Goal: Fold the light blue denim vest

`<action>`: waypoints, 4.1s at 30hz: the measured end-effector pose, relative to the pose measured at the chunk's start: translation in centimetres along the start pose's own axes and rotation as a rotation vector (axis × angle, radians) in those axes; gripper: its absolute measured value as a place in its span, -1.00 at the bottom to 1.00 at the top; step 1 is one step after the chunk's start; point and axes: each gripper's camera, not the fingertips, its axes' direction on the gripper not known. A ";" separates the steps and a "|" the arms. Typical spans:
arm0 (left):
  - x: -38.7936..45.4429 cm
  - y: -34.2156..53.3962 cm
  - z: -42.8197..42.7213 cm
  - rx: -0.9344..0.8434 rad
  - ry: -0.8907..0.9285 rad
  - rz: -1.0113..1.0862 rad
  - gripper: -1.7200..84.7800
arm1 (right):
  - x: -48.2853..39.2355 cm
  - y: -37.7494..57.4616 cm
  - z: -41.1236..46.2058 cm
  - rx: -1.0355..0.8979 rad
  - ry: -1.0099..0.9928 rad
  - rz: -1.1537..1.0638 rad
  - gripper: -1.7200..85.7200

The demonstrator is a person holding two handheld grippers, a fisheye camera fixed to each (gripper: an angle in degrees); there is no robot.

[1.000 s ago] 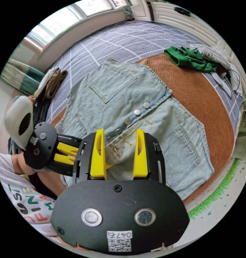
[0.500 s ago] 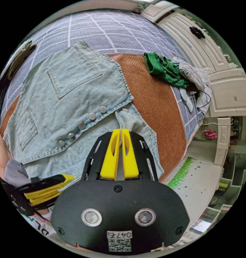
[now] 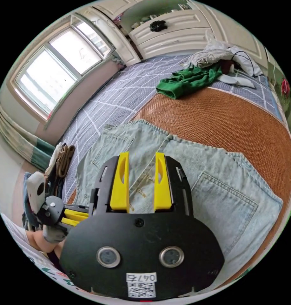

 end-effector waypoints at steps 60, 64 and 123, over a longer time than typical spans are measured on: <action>57.5 27.2 -7.3 -0.032 -0.632 0.837 -0.84 | -10.4 46.4 -11.7 -0.175 -0.331 -0.507 -0.96; 60.3 28.4 -8.2 -0.016 -0.676 0.860 -0.96 | -8.5 46.9 -12.6 -0.149 -0.367 -0.465 -0.92; 7.2 40.1 -0.8 0.615 0.329 -0.180 -0.98 | -1.0 24.7 12.2 0.156 -0.479 0.461 -0.99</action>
